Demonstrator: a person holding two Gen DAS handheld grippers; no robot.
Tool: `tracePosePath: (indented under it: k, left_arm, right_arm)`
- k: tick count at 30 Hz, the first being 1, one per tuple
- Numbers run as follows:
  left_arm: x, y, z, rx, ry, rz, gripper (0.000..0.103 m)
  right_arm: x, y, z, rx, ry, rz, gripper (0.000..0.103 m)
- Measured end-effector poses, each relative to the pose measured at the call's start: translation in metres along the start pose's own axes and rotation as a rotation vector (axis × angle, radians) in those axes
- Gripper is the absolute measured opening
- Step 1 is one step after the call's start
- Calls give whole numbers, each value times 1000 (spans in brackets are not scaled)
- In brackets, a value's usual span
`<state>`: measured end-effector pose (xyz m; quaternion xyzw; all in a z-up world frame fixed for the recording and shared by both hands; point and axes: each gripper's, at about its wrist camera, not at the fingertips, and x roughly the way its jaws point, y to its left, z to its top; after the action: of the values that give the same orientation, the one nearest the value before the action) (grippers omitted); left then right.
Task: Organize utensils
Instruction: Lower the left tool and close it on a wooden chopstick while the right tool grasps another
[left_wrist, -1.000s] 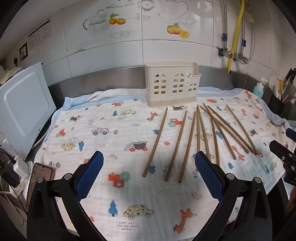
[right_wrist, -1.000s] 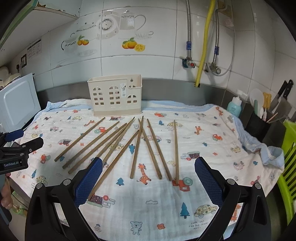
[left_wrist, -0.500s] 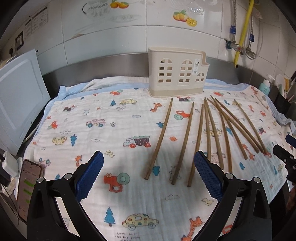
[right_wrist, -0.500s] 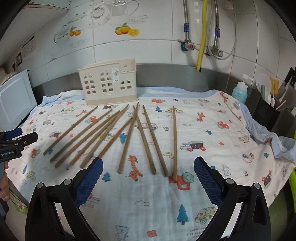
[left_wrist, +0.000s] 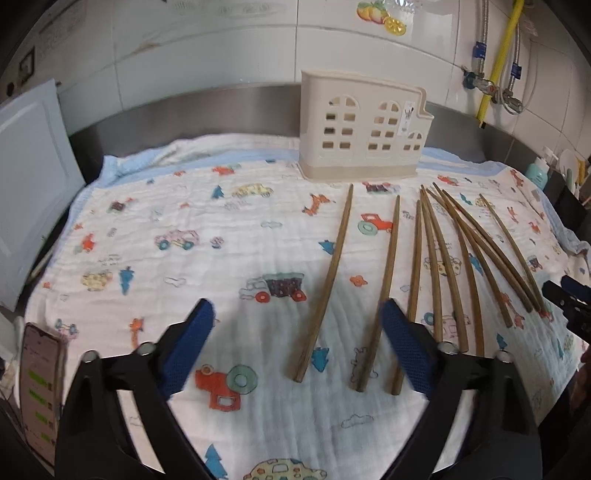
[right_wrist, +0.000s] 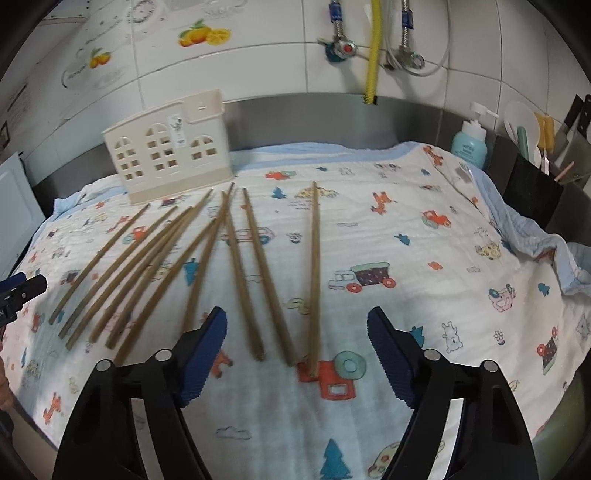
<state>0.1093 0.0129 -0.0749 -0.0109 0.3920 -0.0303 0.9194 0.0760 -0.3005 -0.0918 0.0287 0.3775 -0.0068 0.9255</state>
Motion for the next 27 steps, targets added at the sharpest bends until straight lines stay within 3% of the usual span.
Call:
tracePosePath:
  k: [5, 10, 22, 27]
  left_arm:
    - [11, 3, 1, -6, 16, -21, 77]
    - [22, 4, 1, -7, 46, -49, 57]
    - [42, 11, 0, -34, 92, -128, 21]
    - [43, 1, 2, 1, 87, -154, 15]
  right_arm:
    - [10, -6, 1, 22, 16, 2, 64]
    - [18, -6, 3, 25, 34, -1, 51]
    - [32, -6, 4, 37, 69, 3, 19]
    - [35, -7, 2, 33, 78, -9, 12]
